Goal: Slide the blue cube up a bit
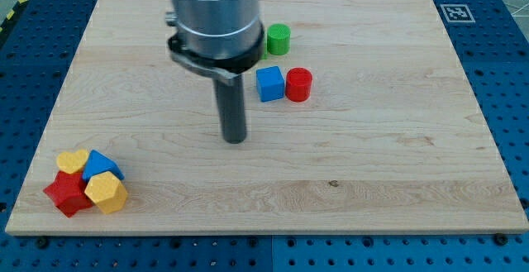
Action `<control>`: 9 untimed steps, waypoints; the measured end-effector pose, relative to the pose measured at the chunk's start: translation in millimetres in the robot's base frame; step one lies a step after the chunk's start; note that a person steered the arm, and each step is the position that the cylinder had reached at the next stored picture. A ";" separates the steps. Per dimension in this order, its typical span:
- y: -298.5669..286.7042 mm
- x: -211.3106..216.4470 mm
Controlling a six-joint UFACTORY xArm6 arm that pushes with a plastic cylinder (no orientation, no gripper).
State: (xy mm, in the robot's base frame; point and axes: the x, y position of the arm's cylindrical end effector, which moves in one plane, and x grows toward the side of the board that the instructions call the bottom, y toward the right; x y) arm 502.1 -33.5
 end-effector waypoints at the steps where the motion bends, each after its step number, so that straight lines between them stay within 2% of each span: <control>1: 28.5 -8.5; 5: 40.7 -92.8; 7: 87.3 -102.1; 9: 85.9 -112.4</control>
